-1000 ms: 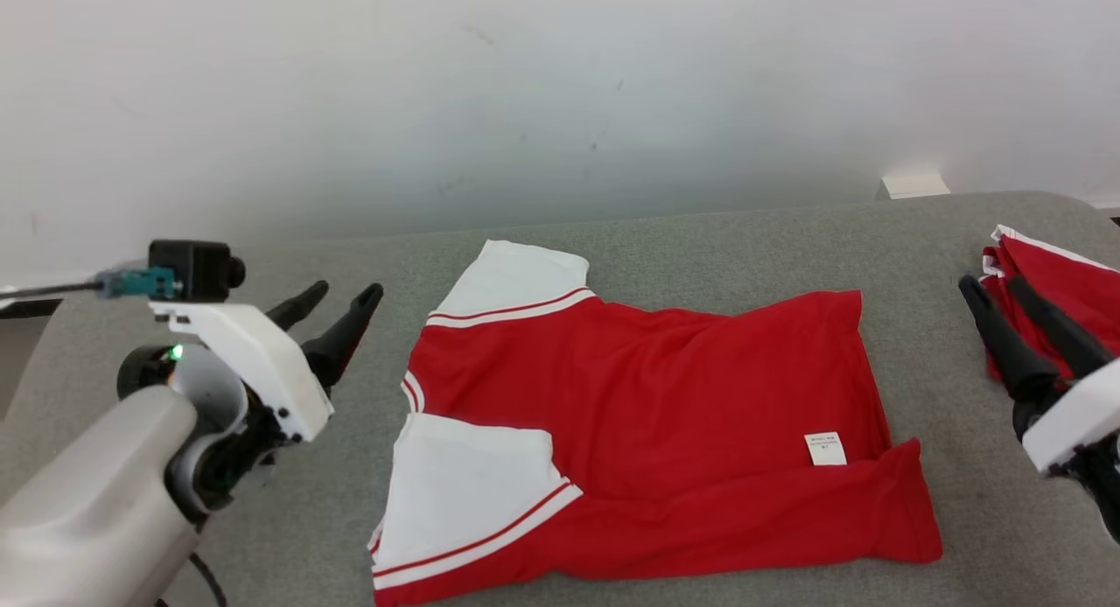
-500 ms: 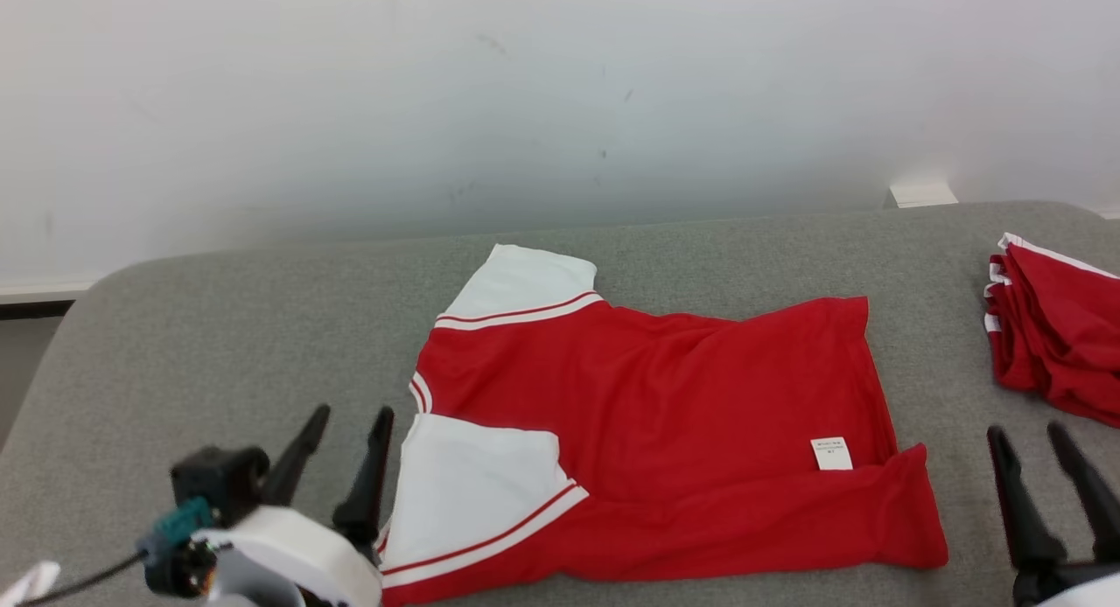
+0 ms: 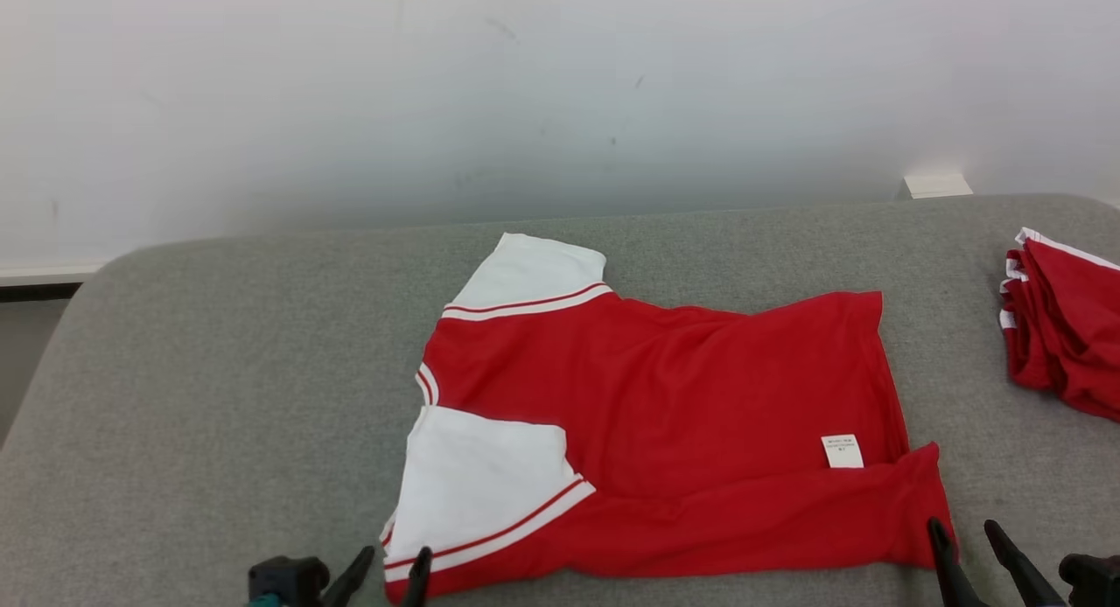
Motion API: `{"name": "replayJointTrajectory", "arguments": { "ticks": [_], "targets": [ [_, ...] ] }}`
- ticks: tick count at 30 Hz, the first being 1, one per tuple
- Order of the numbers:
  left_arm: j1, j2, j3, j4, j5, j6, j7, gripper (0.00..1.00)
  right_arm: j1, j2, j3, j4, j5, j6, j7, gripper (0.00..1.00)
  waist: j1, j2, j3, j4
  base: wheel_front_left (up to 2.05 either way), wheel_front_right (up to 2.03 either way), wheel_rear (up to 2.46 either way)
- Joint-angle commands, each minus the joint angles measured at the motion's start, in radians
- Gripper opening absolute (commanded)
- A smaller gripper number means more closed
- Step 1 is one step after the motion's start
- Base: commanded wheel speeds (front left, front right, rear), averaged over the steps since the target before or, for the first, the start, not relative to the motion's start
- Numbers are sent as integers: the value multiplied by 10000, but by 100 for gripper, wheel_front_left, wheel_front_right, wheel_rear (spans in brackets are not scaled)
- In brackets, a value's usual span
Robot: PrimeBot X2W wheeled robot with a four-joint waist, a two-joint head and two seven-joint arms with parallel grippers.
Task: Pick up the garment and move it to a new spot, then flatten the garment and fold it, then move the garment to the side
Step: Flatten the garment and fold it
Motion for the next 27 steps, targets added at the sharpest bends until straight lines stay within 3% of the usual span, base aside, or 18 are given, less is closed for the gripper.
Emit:
{"name": "replayJointTrajectory", "arguments": {
  "ticks": [1, 12, 13, 14, 15, 16, 22, 27],
  "targets": [
    [-173, -11, -17, 154, 8, -53, 55, 100, -143, -35, 4, 176, -86, -19, -4, 100, 0, -1, 7, 9, 0, 0, 0],
    [-875, -572, -438, 1817, -215, -789, 699, 100, -1464, 235, 744, 2613, 332, -19, 553, 100, 0, -1, 89, 6, 0, 0, 0],
    [-909, -628, -461, 1898, -239, -856, 695, 93, -1534, 254, 903, 2703, 420, -17, 611, 97, 0, -1, 91, 3, 0, 0, 0],
    [-942, -653, -474, 1964, -260, -887, 679, 68, -1595, 232, 1057, 2786, 514, -17, 642, 52, 0, -1, 92, -2, 0, 0, 0],
    [-979, -674, -488, 2033, -261, -920, 665, 26, -1643, 193, 1166, 2856, 609, -19, 588, 15, 0, -1, 90, 0, 0, 0, 0],
    [-1013, -705, -499, 2092, -258, -939, 659, 0, -1712, 163, 1258, 2892, 702, -17, 492, 0, 0, -1, 78, 5, 0, 0, 0],
    [-1077, -604, -435, 2031, -186, -836, 515, 0, -1886, -75, 1316, 2977, 1152, -19, -196, 0, 0, -1, -72, 51, 0, 0, 0],
    [-851, -270, -390, 1534, -229, -626, 694, 0, -1366, -424, 1357, 2494, 1754, -20, -76, 0, 0, -1, -242, 150, 0, 0, 0]
  ]
}}
